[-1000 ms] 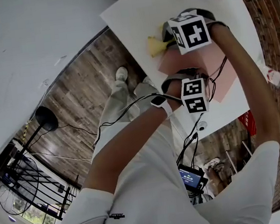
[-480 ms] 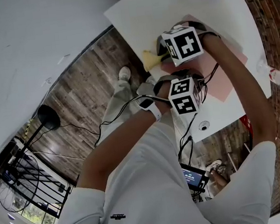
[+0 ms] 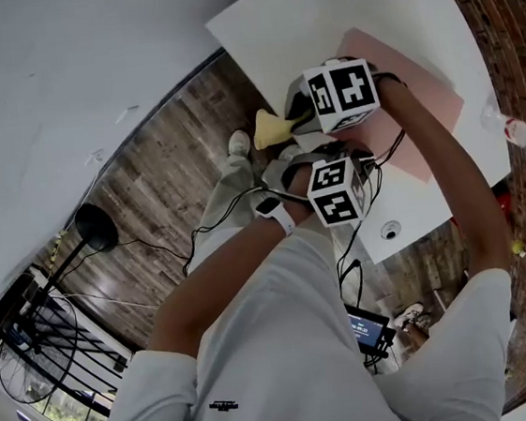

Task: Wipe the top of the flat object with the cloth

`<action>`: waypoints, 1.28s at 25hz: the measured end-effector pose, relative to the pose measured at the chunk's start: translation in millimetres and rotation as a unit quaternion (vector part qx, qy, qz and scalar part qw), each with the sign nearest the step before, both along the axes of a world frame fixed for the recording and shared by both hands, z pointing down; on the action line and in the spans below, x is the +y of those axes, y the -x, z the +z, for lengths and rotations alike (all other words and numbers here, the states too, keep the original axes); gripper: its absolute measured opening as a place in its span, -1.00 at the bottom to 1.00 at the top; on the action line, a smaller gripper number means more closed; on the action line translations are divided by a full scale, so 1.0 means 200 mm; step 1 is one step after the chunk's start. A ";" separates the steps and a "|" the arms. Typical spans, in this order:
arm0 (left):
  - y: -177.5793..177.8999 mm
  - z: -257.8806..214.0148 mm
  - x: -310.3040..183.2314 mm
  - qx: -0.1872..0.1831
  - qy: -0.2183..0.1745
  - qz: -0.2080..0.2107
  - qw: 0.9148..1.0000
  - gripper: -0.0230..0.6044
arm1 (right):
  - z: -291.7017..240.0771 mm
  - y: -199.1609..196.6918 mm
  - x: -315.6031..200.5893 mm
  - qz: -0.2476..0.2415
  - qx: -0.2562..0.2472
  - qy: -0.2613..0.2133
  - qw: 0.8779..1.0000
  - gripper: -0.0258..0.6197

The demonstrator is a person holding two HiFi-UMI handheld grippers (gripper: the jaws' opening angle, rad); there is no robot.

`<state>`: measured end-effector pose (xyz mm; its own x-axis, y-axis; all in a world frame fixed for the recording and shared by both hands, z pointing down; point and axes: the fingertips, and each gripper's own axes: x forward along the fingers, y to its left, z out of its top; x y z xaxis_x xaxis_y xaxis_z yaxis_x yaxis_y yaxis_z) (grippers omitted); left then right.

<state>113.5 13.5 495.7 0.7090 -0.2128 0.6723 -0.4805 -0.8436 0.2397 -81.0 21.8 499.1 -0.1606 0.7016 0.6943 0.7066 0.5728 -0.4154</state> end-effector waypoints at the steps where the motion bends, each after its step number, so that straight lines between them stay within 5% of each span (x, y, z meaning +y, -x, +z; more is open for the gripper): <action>1: 0.01 -0.01 0.02 0.002 -0.001 0.003 1.000 -0.87 | -0.03 0.01 0.00 0.014 -0.005 0.002 1.000 -0.76; 10: 0.14 -0.21 0.17 0.000 -0.027 0.030 0.999 -0.87 | -0.34 0.08 0.07 0.154 -0.069 0.021 0.985 -0.76; 15: 0.26 -0.37 0.23 0.012 -0.018 0.015 1.000 -0.87 | -0.56 0.13 0.06 0.264 -0.143 0.015 0.954 -0.76; 19: 0.33 -0.54 0.29 0.029 -0.035 0.014 0.999 -0.87 | -0.74 0.13 0.02 0.361 -0.203 0.011 0.910 -0.76; 24: 0.42 -0.71 0.35 0.040 -0.062 0.020 0.997 -0.87 | -0.99 0.02 -0.03 0.464 -0.289 -0.010 0.837 -0.77; 32: 0.63 -0.90 0.34 0.045 -0.096 -0.024 0.994 -0.87 | -1.33 -0.22 0.01 0.586 -0.355 -0.059 0.726 -0.76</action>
<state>-13.1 81.1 316.7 0.7498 -0.3662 0.5511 -0.5056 -0.8543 0.1202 -37.8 24.7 234.1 -0.9460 -0.2626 0.1900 -0.2820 0.9558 -0.0834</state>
